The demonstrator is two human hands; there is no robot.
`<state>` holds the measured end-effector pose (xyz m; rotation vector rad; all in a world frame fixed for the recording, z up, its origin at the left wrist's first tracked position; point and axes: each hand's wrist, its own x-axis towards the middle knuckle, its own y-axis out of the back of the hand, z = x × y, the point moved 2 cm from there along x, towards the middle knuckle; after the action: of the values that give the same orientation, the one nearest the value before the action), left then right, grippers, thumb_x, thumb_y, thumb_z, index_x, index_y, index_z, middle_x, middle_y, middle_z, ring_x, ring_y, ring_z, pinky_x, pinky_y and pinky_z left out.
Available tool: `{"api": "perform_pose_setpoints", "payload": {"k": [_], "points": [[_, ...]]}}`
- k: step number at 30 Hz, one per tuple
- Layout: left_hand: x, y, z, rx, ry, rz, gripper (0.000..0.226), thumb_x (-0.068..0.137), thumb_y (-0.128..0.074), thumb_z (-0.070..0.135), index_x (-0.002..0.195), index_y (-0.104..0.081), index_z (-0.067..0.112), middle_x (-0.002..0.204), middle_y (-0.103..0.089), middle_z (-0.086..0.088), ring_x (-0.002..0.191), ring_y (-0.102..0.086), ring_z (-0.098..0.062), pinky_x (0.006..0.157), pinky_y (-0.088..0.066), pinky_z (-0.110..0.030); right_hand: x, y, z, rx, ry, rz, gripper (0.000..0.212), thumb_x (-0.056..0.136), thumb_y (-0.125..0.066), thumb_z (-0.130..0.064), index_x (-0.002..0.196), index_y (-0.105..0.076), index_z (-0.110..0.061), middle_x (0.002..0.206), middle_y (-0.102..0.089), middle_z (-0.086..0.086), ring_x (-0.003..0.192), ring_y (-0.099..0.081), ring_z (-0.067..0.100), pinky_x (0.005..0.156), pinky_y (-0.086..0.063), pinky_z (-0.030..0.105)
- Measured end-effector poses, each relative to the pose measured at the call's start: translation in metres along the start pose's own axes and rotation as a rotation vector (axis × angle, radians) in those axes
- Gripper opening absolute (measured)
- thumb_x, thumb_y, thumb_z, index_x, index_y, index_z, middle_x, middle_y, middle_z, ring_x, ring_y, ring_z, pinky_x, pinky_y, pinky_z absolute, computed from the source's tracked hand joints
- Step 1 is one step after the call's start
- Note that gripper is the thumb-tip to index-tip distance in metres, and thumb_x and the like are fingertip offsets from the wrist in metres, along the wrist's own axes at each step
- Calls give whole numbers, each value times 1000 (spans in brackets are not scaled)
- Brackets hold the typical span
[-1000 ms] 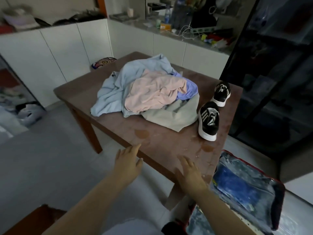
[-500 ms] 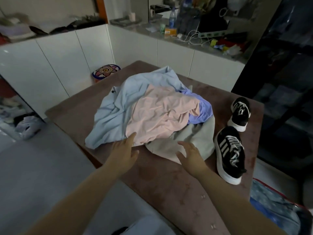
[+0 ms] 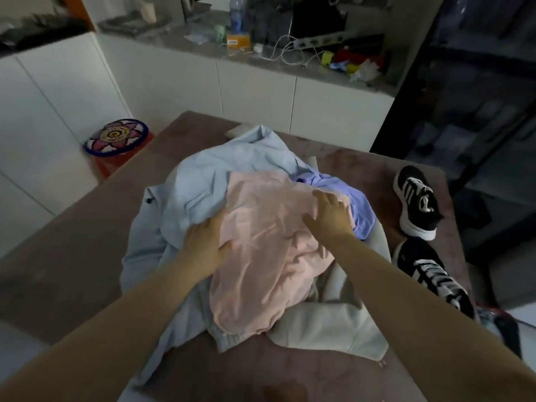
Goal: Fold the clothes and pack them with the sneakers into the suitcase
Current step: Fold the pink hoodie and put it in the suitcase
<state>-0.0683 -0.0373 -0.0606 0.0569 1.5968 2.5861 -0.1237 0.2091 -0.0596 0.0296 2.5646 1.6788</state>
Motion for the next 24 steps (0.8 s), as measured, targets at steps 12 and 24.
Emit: {"api": "perform_pose_setpoints", "payload": {"k": [12, 24], "points": [[76, 13, -14, -319, -52, 2, 68, 87, -61, 13, 144, -26, 9, 141, -40, -16, 128, -40, -30, 106, -30, -32, -21, 38, -2, 908, -161, 227, 21, 89, -57, -15, 71, -53, -25, 66, -54, -9, 67, -49, 11, 66, -39, 29], [40, -32, 59, -119, -225, 94, 80, 80, -70, 29, 144, -29, 6, 139, -43, -18, 127, -40, -35, 105, -27, -36, -202, 54, 154, 118, -401, -157, 24, 85, -61, -7, 63, -55, -16, 65, -58, 7, 61, -50, 22, 57, -37, 27]]}}
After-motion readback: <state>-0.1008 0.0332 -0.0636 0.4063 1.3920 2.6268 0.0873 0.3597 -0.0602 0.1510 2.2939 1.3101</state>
